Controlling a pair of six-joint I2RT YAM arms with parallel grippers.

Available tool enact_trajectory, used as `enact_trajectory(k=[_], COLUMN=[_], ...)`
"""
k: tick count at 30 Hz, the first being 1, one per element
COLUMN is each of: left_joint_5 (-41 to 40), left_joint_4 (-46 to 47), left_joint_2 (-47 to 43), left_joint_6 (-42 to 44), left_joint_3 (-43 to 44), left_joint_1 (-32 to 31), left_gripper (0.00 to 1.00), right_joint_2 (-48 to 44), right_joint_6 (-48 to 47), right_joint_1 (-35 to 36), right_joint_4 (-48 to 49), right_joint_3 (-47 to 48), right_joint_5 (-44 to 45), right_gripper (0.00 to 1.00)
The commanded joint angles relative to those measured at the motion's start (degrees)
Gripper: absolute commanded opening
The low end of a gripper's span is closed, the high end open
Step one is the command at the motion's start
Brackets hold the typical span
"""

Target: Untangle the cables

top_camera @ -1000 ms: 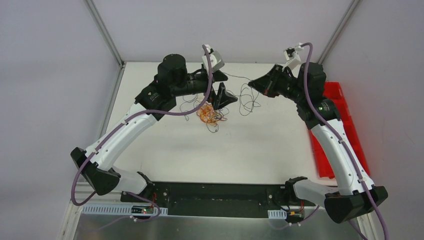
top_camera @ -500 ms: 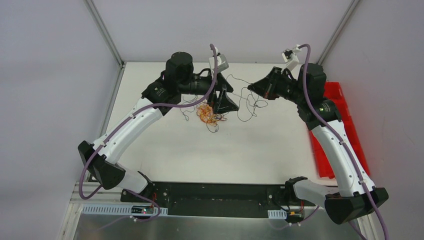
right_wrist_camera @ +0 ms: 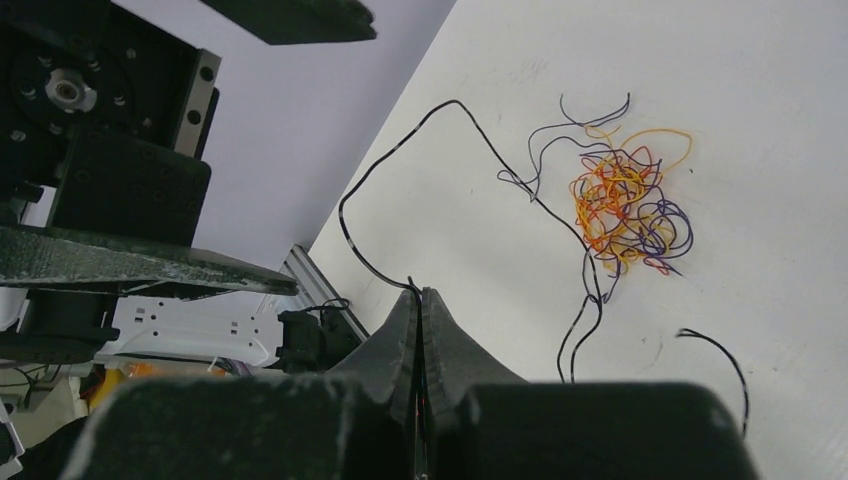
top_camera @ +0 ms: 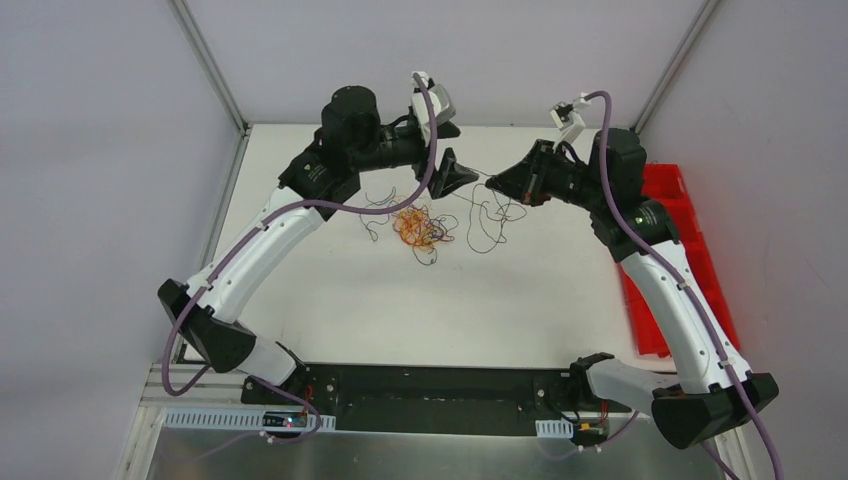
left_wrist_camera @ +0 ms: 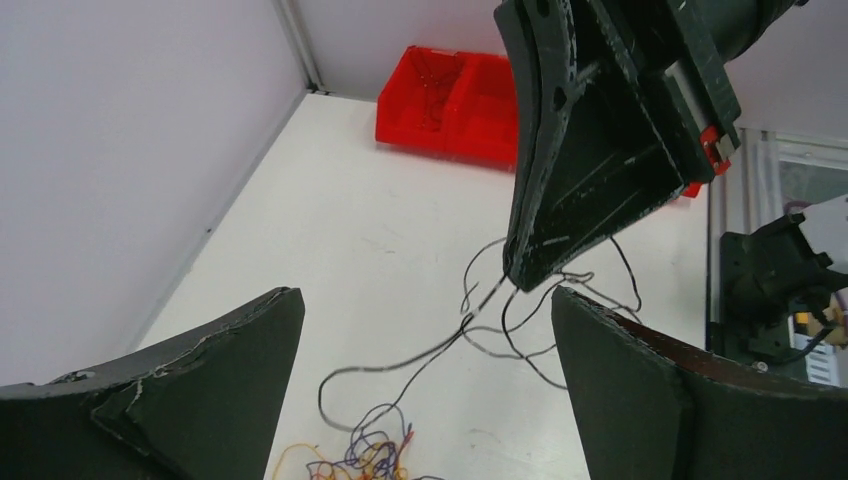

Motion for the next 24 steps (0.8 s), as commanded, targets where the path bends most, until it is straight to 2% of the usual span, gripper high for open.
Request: enact_trajectory(k=[1, 5, 7, 12, 17, 21, 24], left_joint_5=[8.03, 18.42, 21.17, 13.64, 1.21, 1.03, 1.26], left_joint_4=[-0.31, 1.83, 4.81, 8.32, 9.10, 17.82, 19.58], left_joint_2=[4.92, 7.24, 7.12, 4.48, 3.54, 1.56, 1.92], left_joint_6=[-6.98, -18.24, -23.22, -25.94, -35.76, -40.92, -42.39], left_joint_3=[4.62, 4.12, 2.25, -3.80, -7.36, -12.93, -13.25], left_joint_1=[0.19, 0.24, -0.17, -2.62, -5.24, -5.91, -6.02], left_gripper=[0.99, 0.99, 0.99, 0.99, 0.96, 0.97, 0.99], right_joint_2=[-0.29, -0.33, -0.32, -0.51, -1.03, -1.02, -1.03], right_joint_6=[-1.36, -1.73, -1.64, 2.27, 4.75, 5.80, 6.83], right_joint_1=[0.83, 1.00, 1.03, 1.35, 4.60, 5.67, 6.06], right_joint_4=[2.69, 3.32, 3.57, 7.39, 10.06, 10.52, 10.76], right_joint_3=[1.33, 1.62, 1.70, 0.41, -1.74, -2.38, -2.69], right_joint_5=[-1.83, -2.03, -1.64, 0.78, 13.50, 15.60, 15.75], right_gripper=[0.00, 0.00, 0.00, 0.00, 0.00, 0.00, 0.00])
